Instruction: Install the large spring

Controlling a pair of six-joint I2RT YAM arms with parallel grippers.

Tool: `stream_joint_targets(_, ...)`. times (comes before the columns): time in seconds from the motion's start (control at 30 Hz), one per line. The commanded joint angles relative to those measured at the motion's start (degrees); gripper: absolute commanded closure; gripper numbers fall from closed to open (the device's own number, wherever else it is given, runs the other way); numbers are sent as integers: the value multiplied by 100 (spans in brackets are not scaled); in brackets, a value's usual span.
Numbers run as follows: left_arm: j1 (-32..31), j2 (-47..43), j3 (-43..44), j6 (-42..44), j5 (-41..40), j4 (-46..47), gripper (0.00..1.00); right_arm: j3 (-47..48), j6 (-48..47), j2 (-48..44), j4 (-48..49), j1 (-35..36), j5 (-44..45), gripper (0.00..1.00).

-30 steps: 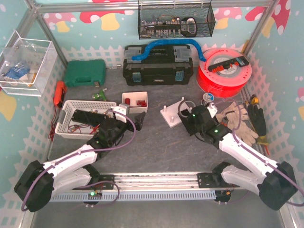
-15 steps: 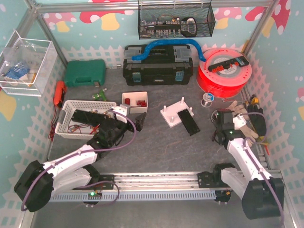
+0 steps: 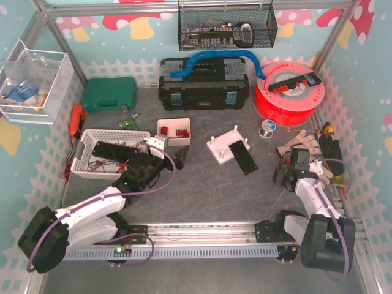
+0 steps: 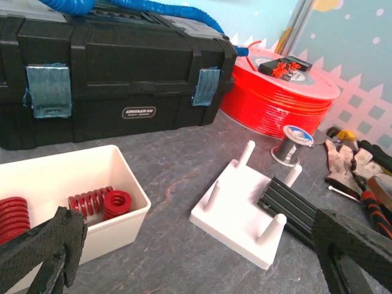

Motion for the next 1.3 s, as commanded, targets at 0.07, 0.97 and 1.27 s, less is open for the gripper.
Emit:
stream_joint_targets(0.07,-58,-66,-68,80,60,148,1,-61,-240,-66,-296,-58,13,54)
stream_joint_targets(0.97,-189,217,-99,267,807,560,1,968,-4645,-29,390,1735,-2552,11)
stream_joint_targets(1.27,-189,95,-186,275,710,629,1,1497,-4940,1219,364,2477,-1871,2)
